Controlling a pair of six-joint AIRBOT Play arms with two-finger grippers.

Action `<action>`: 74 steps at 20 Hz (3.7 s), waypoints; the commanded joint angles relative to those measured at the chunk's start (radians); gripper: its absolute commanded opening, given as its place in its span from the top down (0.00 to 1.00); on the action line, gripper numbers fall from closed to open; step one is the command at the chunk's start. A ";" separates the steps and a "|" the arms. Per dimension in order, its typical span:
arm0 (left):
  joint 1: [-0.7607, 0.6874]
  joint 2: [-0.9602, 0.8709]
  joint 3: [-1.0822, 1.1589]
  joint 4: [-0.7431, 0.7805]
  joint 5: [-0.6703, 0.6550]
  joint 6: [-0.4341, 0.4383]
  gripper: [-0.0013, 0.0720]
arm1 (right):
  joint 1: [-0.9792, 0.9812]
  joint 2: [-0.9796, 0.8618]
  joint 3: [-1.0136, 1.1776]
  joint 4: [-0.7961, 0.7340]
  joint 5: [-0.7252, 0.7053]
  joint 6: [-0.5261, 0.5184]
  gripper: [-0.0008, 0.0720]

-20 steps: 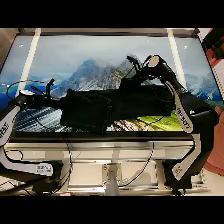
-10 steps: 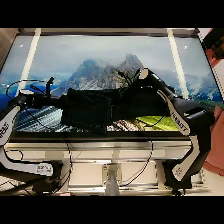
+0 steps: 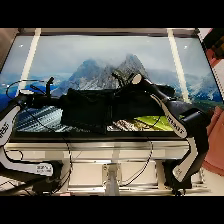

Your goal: Fold the clothes and pants, and hang the long-sleeved shirts on hangers.

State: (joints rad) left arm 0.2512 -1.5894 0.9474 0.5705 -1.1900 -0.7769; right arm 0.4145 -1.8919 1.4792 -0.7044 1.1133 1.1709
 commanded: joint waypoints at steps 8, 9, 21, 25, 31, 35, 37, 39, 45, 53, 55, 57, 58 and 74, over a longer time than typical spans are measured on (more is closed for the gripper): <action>0.000 0.000 0.001 0.000 0.000 0.000 0.29 | 0.071 0.000 0.021 -0.044 -0.207 0.047 0.93; 0.000 0.000 0.001 0.000 -0.001 -0.001 0.29 | 0.066 0.002 0.048 -0.048 -0.195 0.047 0.93; 0.016 0.011 0.000 0.000 0.001 0.000 0.28 | -0.010 0.051 0.272 -0.396 -0.149 0.178 0.93; -0.006 0.005 0.000 0.002 0.065 -0.001 0.22 | -0.008 0.023 0.225 -0.409 -0.137 0.209 0.67; -0.085 -0.032 0.000 -0.007 0.126 -0.001 0.03 | -0.025 0.026 0.235 -0.464 -0.125 0.209 0.39; -0.119 -0.056 0.001 -0.019 0.121 -0.039 0.88 | -0.078 0.026 0.235 -0.464 0.023 0.227 0.73; -0.107 -0.049 0.018 -0.070 0.069 -0.039 0.94 | -0.082 0.024 0.219 -0.457 0.060 0.227 0.92; -0.093 -0.036 0.061 -0.085 0.003 -0.068 0.94 | -0.065 0.015 0.196 -0.451 0.050 0.227 0.93; -0.077 0.065 0.220 -0.081 -0.178 -0.218 0.95 | 0.076 -0.023 0.135 -0.363 -0.093 0.245 0.93; 0.035 0.199 0.340 -0.075 -0.246 -0.329 0.95 | 0.261 -0.031 0.132 -0.157 -0.398 0.294 0.93; 0.022 0.201 0.340 -0.075 -0.245 -0.328 0.95 | 0.246 -0.027 0.133 -0.167 -0.386 0.294 0.93; -0.026 0.201 0.342 -0.074 -0.216 -0.327 0.95 | 0.201 -0.015 0.133 -0.169 -0.348 0.294 0.93; -0.058 0.202 0.344 -0.073 -0.182 -0.325 0.95 | 0.168 -0.005 0.133 -0.179 -0.314 0.294 0.93; -0.748 0.070 0.552 0.391 0.502 -0.548 0.95 | -0.370 0.284 0.133 -0.293 0.050 0.276 0.93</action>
State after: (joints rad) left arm -0.3820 -1.4612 1.4948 0.9417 -0.8459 -1.2602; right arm 0.1204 -1.6608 1.6119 -0.9829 1.1358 1.4483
